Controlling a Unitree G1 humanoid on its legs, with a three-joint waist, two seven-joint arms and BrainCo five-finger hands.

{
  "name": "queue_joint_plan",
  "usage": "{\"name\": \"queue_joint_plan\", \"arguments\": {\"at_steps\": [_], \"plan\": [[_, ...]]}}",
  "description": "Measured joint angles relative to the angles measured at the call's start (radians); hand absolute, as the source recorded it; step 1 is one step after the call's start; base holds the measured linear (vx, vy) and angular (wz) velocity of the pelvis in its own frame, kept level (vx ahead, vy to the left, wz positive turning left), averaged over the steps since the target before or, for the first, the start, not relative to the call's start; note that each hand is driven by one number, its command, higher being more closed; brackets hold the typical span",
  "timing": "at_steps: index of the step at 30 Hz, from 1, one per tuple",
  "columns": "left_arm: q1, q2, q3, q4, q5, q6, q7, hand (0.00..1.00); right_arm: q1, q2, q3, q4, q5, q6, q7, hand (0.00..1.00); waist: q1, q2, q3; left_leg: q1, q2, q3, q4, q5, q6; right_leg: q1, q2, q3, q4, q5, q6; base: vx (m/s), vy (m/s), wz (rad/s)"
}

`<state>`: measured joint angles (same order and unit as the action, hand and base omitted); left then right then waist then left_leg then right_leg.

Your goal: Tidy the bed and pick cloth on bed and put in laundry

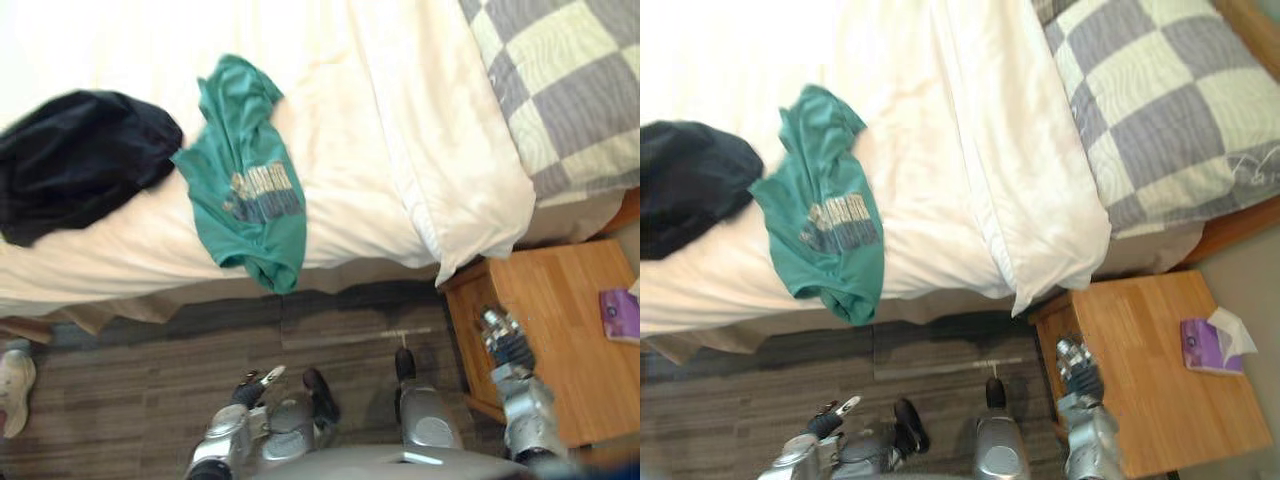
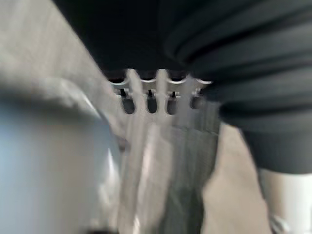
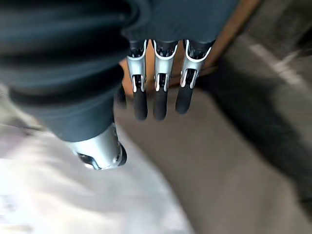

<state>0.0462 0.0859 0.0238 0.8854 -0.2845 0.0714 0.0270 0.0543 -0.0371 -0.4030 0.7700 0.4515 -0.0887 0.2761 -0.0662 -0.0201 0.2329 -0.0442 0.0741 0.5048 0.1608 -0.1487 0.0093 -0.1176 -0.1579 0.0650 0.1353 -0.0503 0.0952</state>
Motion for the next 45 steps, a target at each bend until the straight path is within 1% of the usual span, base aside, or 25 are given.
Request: {"name": "queue_joint_plan", "arguments": {"at_steps": [2, 5, 6, 9, 11, 14, 16, 17, 24, 27, 30, 31, 32, 33, 34, 36, 37, 38, 39, 40, 41, 42, 43, 44, 45], "plan": [[-0.005, -0.004, -0.023, 0.005, 0.002, 0.022, -0.004, 0.00, 0.002, 0.001, 0.024, 0.081, -0.004, -0.012, 0.014, 0.00, -0.004, 0.003, -0.018, 0.042, -0.008, -0.018, -0.054, 0.026, -0.007, 0.032, 0.005, -0.014, -0.011, 0.000, 0.000, 0.06, -0.048, 0.15], [-0.004, -0.006, -0.023, 0.026, 0.004, 0.051, -0.008, 0.00, 0.008, 0.021, 0.033, 0.158, 0.010, -0.020, 0.036, 0.00, -0.004, -0.002, -0.033, 0.110, -0.022, -0.029, -0.162, 0.087, -0.020, 0.065, 0.020, -0.027, -0.020, -0.003, -0.004, -0.01, -0.059, 0.11], [-0.006, -0.005, -0.023, 0.045, 0.012, 0.054, -0.008, 0.00, 0.015, 0.028, 0.050, 0.175, 0.014, -0.020, 0.036, 0.00, -0.004, -0.006, -0.050, 0.124, -0.027, -0.032, -0.206, 0.114, -0.023, 0.067, 0.026, -0.029, -0.027, -0.008, -0.012, -0.04, -0.049, 0.05], [-0.013, -0.002, -0.038, 0.064, 0.042, 0.056, -0.007, 0.00, 0.022, 0.036, 0.074, 0.205, 0.010, -0.022, 0.029, 0.00, -0.005, -0.006, -0.051, 0.162, -0.029, -0.047, -0.263, 0.150, -0.026, 0.092, 0.036, -0.038, -0.031, -0.016, -0.022, -0.06, -0.059, 0.09], [-0.018, 0.001, -0.056, 0.083, 0.045, 0.057, -0.008, 0.00, 0.026, 0.034, 0.080, 0.212, -0.017, -0.022, 0.005, 0.00, -0.003, -0.005, -0.062, 0.172, -0.028, -0.052, -0.266, 0.152, -0.026, 0.096, 0.036, -0.042, -0.030, -0.022, -0.022, -0.09, -0.039, 0.09], [-0.024, 0.002, -0.061, 0.108, 0.078, 0.071, -0.015, 0.00, 0.026, 0.033, 0.097, 0.236, -0.102, -0.009, -0.047, 0.00, -0.002, -0.004, -0.073, 0.187, -0.031, -0.052, -0.266, 0.153, -0.024, 0.111, 0.034, -0.042, -0.033, -0.025, -0.018, -0.07, -0.012, -0.02], [-0.027, 0.004, -0.062, 0.120, 0.105, 0.079, -0.022, 0.00, 0.021, 0.034, 0.097, 0.255, -0.124, 0.033, -0.071, 0.00, 0.000, -0.005, -0.076, 0.198, -0.034, -0.053, -0.267, 0.153, -0.024, 0.128, 0.032, -0.040, -0.041, -0.026, -0.015, -0.04, -0.001, 0.00], [-0.028, 0.016, -0.102, 0.169, 0.143, 0.101, -0.017, 0.00, -0.019, 0.011, 0.095, 0.308, -0.142, 0.098, -0.085, 0.00, 0.006, 0.021, -0.090, 0.218, -0.023, -0.049, -0.267, 0.143, -0.037, 0.165, 0.051, -0.012, -0.066, -0.023, -0.036, 0.00, 0.000, 0.00], [-0.029, 0.016, -0.093, 0.172, 0.148, 0.098, -0.010, 0.00, -0.018, 0.004, 0.096, 0.310, -0.143, 0.097, -0.084, 0.00, 0.007, 0.020, -0.091, 0.221, -0.020, -0.047, -0.266, 0.140, -0.041, 0.168, 0.053, -0.010, -0.087, -0.016, -0.038, 0.00, 0.000, -0.01], [-0.028, 0.007, -0.050, 0.178, 0.158, 0.084, 0.022, 0.00, -0.017, 0.004, 0.096, 0.319, -0.143, 0.091, -0.083, 0.00, 0.011, 0.019, -0.088, 0.235, -0.019, -0.044, -0.265, 0.137, -0.045, 0.199, 0.053, -0.024, -0.121, 0.001, -0.041, 0.00, -0.006, -0.01], [-0.025, -0.002, -0.012, 0.179, 0.191, 0.061, 0.046, 0.00, -0.013, 0.004, 0.102, 0.318, -0.143, 0.076, -0.084, 0.00, 0.026, 0.019, -0.087, 0.248, -0.013, -0.045, -0.259, 0.129, -0.049, 0.223, 0.050, -0.059, -0.146, 0.013, -0.037, -0.01, -0.013, 0.02], [-0.024, -0.002, -0.010, 0.178, 0.195, 0.055, 0.064, 0.00, -0.013, 0.003, 0.108, 0.318, -0.143, 0.070, -0.085, 0.00, 0.027, 0.019, -0.084, 0.246, -0.003, -0.049, -0.253, 0.124, -0.050, 0.226, 0.050, -0.075, -0.144, 0.013, -0.037, -0.01, -0.043, 0.17], [-0.025, -0.002, -0.003, 0.173, 0.194, 0.054, 0.075, 0.00, -0.015, 0.001, 0.118, 0.319, -0.143, 0.066, -0.087, 0.00, 0.027, 0.016, -0.076, 0.228, 0.009, -0.049, -0.210, 0.100, -0.053, 0.224, 0.048, -0.102, -0.131, 0.008, -0.037, -0.01, -0.041, 0.14], [-0.025, -0.002, 0.003, 0.159, 0.193, 0.053, 0.093, 0.00, -0.018, -0.001, 0.125, 0.319, -0.143, 0.060, -0.087, 0.00, 0.027, 0.023, -0.060, 0.203, 0.026, -0.049, -0.153, 0.077, -0.056, 0.210, 0.044, -0.122, -0.099, -0.009, -0.043, 0.00, -0.062, 0.11], [-0.026, -0.002, 0.018, 0.157, 0.188, 0.054, 0.115, 0.00, -0.022, -0.006, 0.136, 0.318, -0.143, 0.057, -0.090, 0.00, 0.027, 0.026, -0.055, 0.175, 0.044, -0.050, -0.095, 0.053, -0.059, 0.180, 0.042, -0.128, -0.036, -0.039, -0.038, 0.01, -0.069, 0.07], [-0.026, 0.004, 0.025, 0.157, 0.177, 0.056, 0.142, 0.00, -0.028, -0.007, 0.136, 0.316, -0.144, 0.048, -0.096, 0.00, 0.025, 0.028, -0.048, 0.151, 0.058, -0.052, -0.055, 0.045, -0.063, 0.116, 0.032, -0.136, 0.078, -0.095, -0.032, 0.01, -0.115, 0.05], [-0.026, 0.009, 0.025, 0.157, 0.163, 0.053, 0.150, 0.00, -0.032, -0.009, 0.136, 0.315, -0.148, 0.038, -0.106, 0.00, 0.021, 0.022, -0.041, 0.132, 0.058, -0.053, -0.029, 0.046, -0.065, 0.075, 0.017, -0.139, 0.153, -0.136, -0.036, 0.00, -0.130, 0.16], [-0.028, 0.011, 0.027, 0.155, 0.143, 0.048, 0.152, 0.00, -0.041, -0.012, 0.127, 0.312, -0.151, 0.036, -0.114, 0.00, 0.011, 0.001, -0.031, 0.104, 0.052, -0.064, 0.023, 0.047, -0.083, 0.050, -0.011, -0.143, 0.211, -0.167, -0.045, -0.04, -0.141, 0.36], [-0.034, 0.017, 0.031, 0.153, 0.139, 0.042, 0.150, 0.00, -0.047, -0.009, 0.113, 0.304, -0.151, 0.033, -0.120, 0.00, -0.004, -0.009, -0.017, 0.067, 0.054, -0.087, 0.091, 0.029, -0.098, 0.038, -0.042, -0.149, 0.244, -0.187, -0.052, -0.07, -0.129, 0.52], [-0.035, 0.016, 0.034, 0.154, 0.135, 0.032, 0.145, 0.00, -0.042, -0.025, 0.098, 0.294, -0.151, 0.024, -0.129, 0.00, -0.026, -0.008, -0.004, 0.019, 0.104, -0.108, 0.193, -0.006, -0.079, 0.029, -0.065, -0.156, 0.282, -0.210, -0.051, -0.05, -0.114, 0.55], [-0.035, 0.009, 0.033, 0.154, 0.133, 0.026, 0.144, 0.00, -0.035, -0.057, 0.096, 0.287, -0.151, 0.016, -0.133, 0.00, -0.038, 0.009, -0.002, -0.018, 0.160, -0.152, 0.252, -0.006, -0.089, 0.015, -0.085, -0.159, 0.323, -0.230, -0.043, 0.00, -0.043, 0.44], [-0.033, 0.004, 0.031, 0.153, 0.132, 0.020, 0.144, 0.00, -0.032, -0.079, 0.097, 0.287, -0.151, 0.016, -0.134, 0.00, -0.044, 0.020, 0.002, -0.034, 0.192, -0.191, 0.274, -0.003, -0.094, 0.003, -0.098, -0.157, 0.351, -0.243, -0.032, 0.03, 0.070, 0.31], [-0.031, 0.000, 0.025, 0.151, 0.127, 0.001, 0.143, 0.00, -0.030, -0.109, 0.097, 0.288, -0.152, 0.015, -0.136, 0.00, -0.047, 0.034, 0.006, -0.052, 0.232, -0.257, 0.290, 0.002, -0.101, -0.019, -0.119, -0.147, 0.397, -0.267, -0.009, 0.02, 0.121, 0.14], [-0.030, -0.003, 0.023, 0.151, 0.126, -0.010, 0.144, 0.00, -0.033, -0.129, 0.099, 0.289, -0.154, 0.016, -0.137, 0.00, -0.051, 0.040, 0.008, -0.057, 0.252, -0.312, 0.293, 0.008, -0.113, -0.035, -0.130, -0.127, 0.429, -0.283, 0.017, 0.01, 0.202, -0.04], [-0.028, -0.005, 0.015, 0.149, 0.111, -0.023, 0.157, 0.00, -0.046, -0.145, 0.102, 0.289, -0.163, 0.016, -0.139, 0.00, -0.051, 0.044, 0.010, -0.036, 0.260, -0.333, 0.269, 0.014, -0.192, -0.049, -0.137, -0.106, 0.452, -0.295, 0.039, 0.02, 0.287, -0.30]]}}
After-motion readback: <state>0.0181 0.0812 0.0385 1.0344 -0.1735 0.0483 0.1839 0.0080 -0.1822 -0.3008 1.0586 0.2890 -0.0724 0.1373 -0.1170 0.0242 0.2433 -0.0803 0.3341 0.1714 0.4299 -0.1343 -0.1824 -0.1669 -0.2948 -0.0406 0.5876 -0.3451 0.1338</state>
